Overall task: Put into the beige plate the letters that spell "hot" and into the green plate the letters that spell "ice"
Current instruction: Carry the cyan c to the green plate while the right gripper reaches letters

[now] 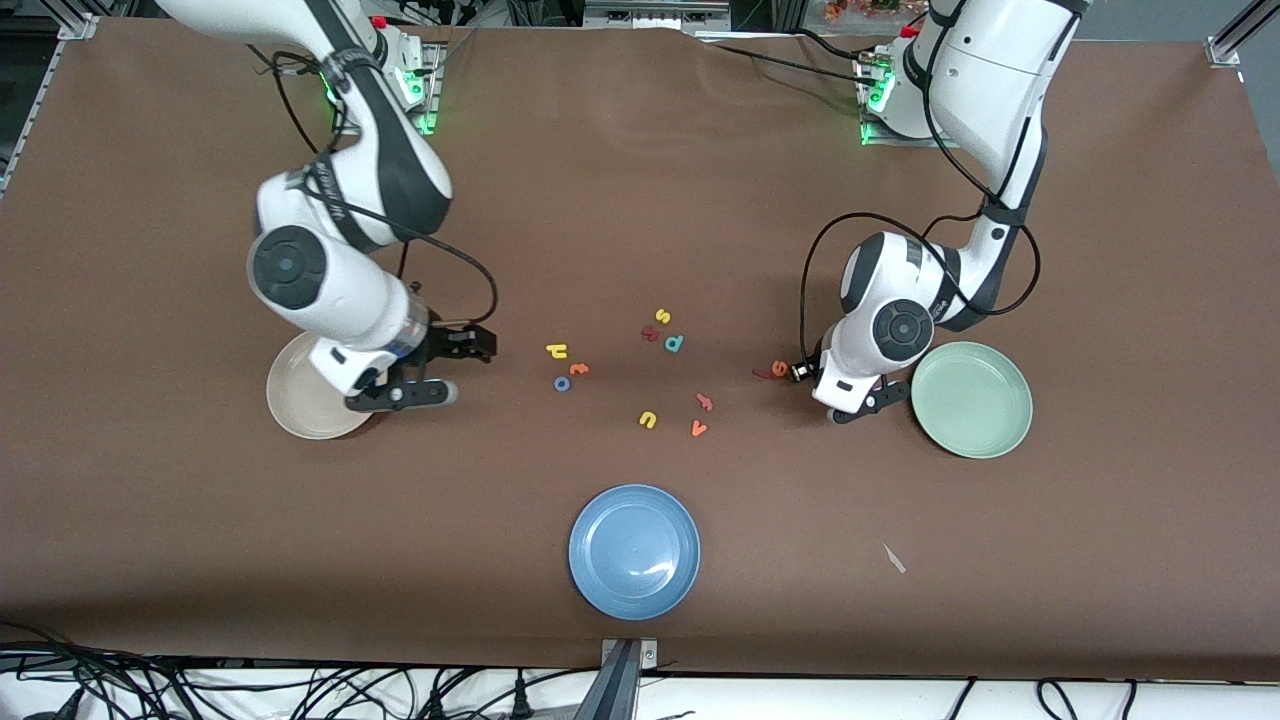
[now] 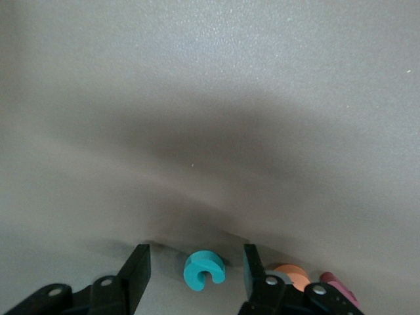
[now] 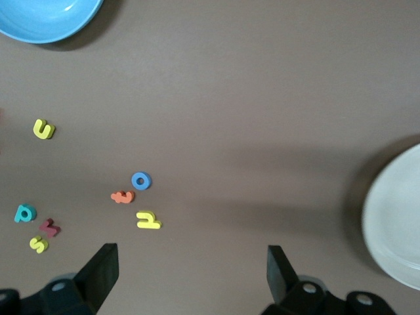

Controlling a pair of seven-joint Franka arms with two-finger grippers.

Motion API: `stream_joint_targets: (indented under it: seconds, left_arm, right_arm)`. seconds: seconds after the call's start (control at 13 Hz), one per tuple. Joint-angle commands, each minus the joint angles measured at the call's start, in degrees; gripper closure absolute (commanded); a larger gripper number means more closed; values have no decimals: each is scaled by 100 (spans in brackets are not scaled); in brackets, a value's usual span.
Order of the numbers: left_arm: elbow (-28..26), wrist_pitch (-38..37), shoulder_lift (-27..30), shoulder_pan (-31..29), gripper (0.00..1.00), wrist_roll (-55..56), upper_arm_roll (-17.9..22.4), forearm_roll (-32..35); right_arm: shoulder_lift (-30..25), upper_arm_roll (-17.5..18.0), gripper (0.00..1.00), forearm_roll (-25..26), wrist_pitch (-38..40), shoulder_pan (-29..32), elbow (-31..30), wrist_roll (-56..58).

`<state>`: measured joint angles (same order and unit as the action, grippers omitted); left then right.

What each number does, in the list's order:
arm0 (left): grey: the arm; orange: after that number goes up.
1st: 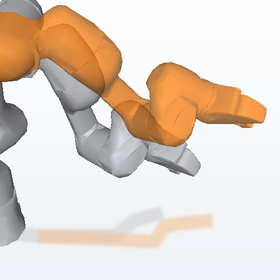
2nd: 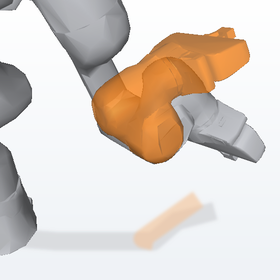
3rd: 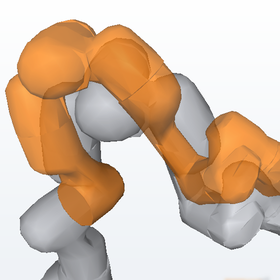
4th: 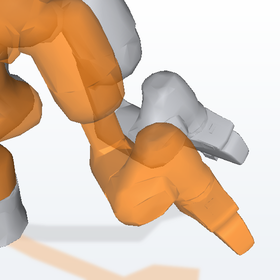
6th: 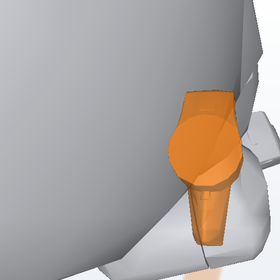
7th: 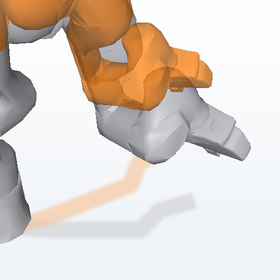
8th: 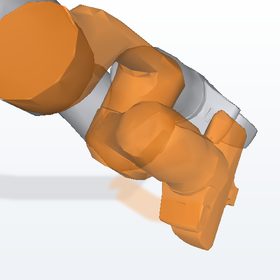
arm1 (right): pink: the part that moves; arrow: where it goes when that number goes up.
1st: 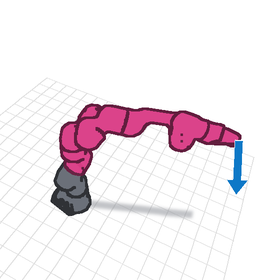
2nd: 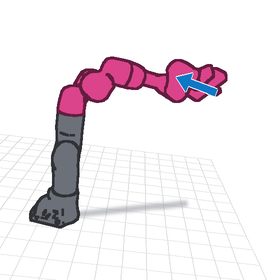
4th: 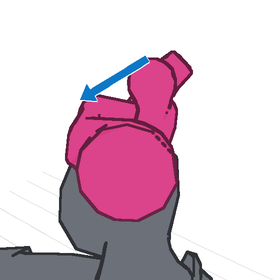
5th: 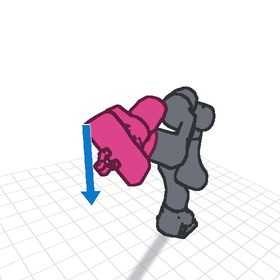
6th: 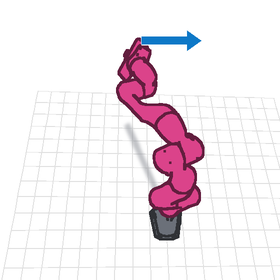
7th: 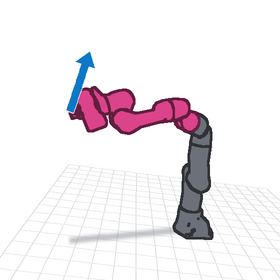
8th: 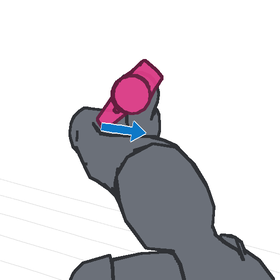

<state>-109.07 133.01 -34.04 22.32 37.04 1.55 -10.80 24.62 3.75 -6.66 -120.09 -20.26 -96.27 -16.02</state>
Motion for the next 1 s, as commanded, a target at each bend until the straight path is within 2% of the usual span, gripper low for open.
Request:
stream_joint_targets:
  seconds: [0.0,0.23,0.39,0.62,0.85,0.93]
  left_arm:
    - [-202,85,170,71,52,-12,47,-150]
    - [-202,85,152,71,70,-21,47,-142]
    - [-202,85,144,71,80,-21,47,-133]
    - [-202,85,144,71,87,-30,47,-107]
    - [-193,85,135,71,88,-47,47,-107]
    - [-167,41,144,62,88,-65,47,-98]
  right_arm:
    - [-98,230,0,-63,-619,22,-558,-94]
    - [-71,538,0,86,-1672,-48,-1339,-454]
    - [-36,583,0,270,-2192,-153,-1727,-463]
    - [253,583,0,603,-2492,-354,-1799,-847]
    - [552,592,0,1402,-2686,-496,-1755,-1780]
    - [640,592,0,1474,-2773,-522,-1755,-1921]
